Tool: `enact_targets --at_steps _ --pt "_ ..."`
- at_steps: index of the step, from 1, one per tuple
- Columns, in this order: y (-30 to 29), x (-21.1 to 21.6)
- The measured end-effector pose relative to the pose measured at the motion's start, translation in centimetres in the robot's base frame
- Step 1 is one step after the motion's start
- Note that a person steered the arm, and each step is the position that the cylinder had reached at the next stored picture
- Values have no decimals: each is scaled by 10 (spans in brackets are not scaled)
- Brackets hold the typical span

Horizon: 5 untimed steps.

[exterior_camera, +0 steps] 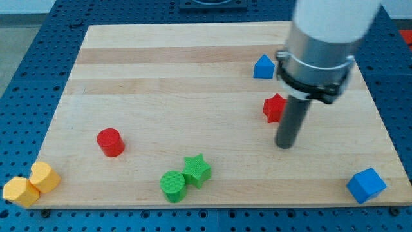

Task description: Slide the blue triangle above the blue cube

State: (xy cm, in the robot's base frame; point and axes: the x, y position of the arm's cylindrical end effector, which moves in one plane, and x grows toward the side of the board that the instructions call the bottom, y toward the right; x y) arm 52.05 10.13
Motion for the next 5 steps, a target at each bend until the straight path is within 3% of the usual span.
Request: enact_targets --at_steps 2,4,5 --pt "-77 -52" --pt "-77 -156" --pt "-70 -183"
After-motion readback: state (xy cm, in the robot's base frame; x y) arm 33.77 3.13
